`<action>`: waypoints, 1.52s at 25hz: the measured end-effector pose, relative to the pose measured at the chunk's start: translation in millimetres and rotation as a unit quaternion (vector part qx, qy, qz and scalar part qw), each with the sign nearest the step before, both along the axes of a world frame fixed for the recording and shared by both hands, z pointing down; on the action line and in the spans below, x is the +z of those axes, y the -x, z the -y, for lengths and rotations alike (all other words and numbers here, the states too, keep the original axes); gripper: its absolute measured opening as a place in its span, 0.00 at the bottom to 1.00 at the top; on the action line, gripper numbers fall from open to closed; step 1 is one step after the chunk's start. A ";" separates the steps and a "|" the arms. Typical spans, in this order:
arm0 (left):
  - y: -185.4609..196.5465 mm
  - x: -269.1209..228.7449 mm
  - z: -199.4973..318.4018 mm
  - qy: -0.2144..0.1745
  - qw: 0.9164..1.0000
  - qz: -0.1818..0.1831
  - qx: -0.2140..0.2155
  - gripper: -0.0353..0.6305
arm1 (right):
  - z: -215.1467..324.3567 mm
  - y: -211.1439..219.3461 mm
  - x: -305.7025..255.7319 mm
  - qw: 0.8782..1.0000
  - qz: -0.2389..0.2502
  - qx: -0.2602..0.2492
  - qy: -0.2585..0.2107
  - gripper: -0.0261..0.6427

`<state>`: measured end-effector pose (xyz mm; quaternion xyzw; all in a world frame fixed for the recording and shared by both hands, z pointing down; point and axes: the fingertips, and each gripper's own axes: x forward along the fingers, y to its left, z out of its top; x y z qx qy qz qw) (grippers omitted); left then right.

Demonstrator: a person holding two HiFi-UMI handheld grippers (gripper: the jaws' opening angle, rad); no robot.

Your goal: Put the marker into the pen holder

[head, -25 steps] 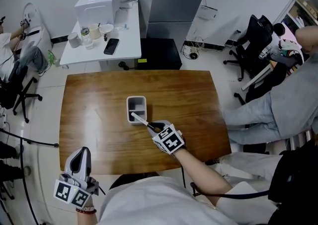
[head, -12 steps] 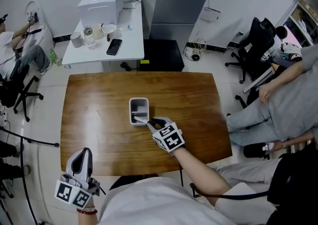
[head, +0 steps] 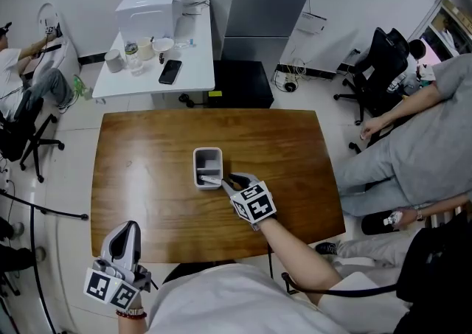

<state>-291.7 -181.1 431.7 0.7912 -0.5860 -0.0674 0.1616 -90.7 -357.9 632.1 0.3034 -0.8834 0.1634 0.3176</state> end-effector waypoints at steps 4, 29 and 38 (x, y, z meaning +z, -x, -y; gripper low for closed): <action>4.9 1.5 -0.2 -0.001 1.000 -0.003 0.002 0.04 | 1.2 -6.4 -6.4 1.000 0.009 0.021 -0.008 0.16; -31.8 -15.5 -43.0 -0.046 0.992 0.009 0.116 0.04 | -166.1 -87.8 -157.1 0.966 0.185 0.128 -0.126 0.16; -127.5 -18.4 -130.4 -0.053 0.986 -0.004 0.156 0.04 | -276.7 -185.8 -160.7 0.964 0.157 0.156 -0.149 0.15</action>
